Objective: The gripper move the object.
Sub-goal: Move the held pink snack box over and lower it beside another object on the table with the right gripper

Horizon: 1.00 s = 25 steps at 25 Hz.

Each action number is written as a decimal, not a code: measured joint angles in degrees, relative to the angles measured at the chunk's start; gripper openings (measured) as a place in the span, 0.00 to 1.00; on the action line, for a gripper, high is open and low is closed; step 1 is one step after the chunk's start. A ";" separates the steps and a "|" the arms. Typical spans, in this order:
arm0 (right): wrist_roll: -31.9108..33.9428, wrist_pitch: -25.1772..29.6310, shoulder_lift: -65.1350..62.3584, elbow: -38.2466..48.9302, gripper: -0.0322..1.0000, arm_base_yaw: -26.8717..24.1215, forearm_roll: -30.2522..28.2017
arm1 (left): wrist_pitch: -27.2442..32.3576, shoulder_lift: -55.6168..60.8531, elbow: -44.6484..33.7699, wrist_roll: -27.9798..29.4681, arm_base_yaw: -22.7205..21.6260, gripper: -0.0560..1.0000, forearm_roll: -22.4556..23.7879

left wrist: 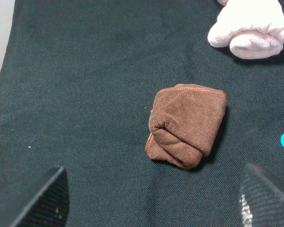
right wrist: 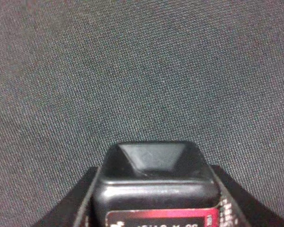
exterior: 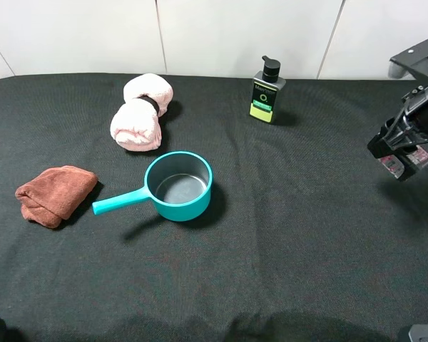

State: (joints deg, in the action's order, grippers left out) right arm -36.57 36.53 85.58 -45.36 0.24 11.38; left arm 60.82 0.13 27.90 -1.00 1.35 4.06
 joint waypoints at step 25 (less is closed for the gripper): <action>15.00 9.48 -7.38 -6.49 0.36 4.93 -1.29 | 0.00 0.00 0.00 0.00 0.00 0.78 0.00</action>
State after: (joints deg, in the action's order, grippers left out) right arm -21.57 46.00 78.20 -51.85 5.17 10.09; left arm 60.82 0.13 27.90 -1.00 1.35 4.06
